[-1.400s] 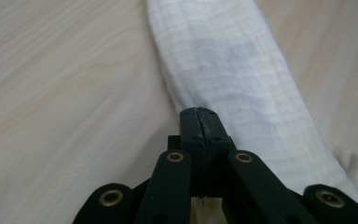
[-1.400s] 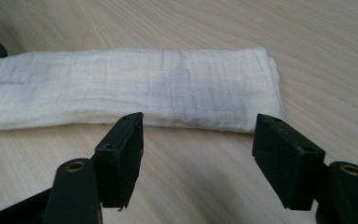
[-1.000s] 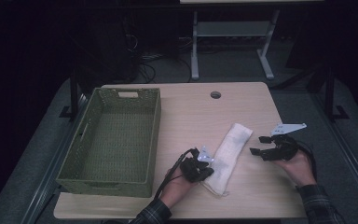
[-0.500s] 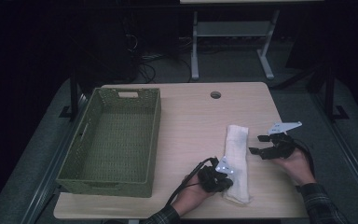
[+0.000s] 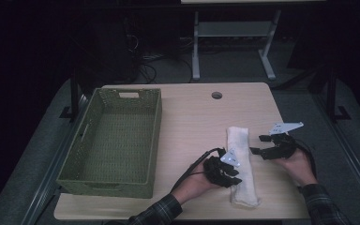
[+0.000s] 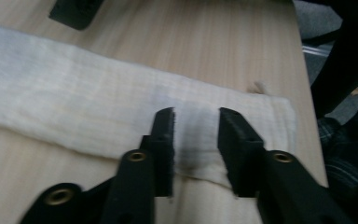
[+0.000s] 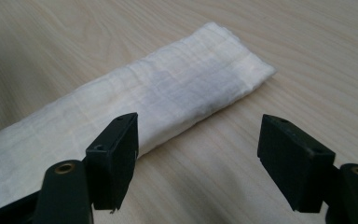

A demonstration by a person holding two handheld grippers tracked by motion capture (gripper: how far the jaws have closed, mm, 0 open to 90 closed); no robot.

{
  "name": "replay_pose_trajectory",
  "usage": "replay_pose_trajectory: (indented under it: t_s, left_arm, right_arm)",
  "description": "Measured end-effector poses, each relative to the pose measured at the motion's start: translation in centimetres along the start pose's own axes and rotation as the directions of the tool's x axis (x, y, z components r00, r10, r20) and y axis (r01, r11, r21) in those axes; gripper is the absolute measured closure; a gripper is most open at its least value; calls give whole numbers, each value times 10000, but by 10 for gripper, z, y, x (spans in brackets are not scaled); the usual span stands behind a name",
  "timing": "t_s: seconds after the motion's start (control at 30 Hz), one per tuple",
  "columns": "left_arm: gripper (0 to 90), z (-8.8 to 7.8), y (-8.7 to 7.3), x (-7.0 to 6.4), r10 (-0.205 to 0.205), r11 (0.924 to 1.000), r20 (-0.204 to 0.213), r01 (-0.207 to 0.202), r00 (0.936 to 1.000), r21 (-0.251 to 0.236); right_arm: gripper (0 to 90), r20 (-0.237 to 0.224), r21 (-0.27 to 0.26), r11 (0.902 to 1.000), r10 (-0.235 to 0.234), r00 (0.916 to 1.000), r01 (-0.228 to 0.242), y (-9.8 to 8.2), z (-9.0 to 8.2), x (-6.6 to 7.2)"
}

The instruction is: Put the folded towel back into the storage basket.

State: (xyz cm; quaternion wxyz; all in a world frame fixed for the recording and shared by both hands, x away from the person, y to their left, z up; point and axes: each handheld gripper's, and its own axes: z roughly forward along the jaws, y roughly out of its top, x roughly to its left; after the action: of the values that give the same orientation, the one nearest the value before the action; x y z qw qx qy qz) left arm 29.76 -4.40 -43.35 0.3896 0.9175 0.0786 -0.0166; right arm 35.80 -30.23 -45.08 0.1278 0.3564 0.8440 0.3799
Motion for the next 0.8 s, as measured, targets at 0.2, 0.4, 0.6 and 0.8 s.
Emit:
replay_pose_trajectory:
  t_s: [0.2, 0.4, 0.6, 0.8]
  left_arm:
    - [424, 13, 7, 10, 700, 9972, 299, -707, 9971, 229]
    - [267, 31, 9, 18, 1093, 9921, 585, -1125, 9923, 547]
    - [194, 43, 3, 20, 1183, 9873, 667, -1245, 9907, 988]
    - [214, 45, 2, 13, 1398, 9817, 256, -1420, 9898, 1273]
  right_arm:
    - [285, 21, -21, 10000, -68, 10000, 68, 0, 1, -1]
    - [284, 84, 47, 10000, 32, 10000, -33, 0, -1, -1]
    - [284, 128, -16, 10000, -2, 9999, 2, 0, -2, -3]
    - [285, 181, -19, 10000, -24, 9998, 25, 0, -2, -2]
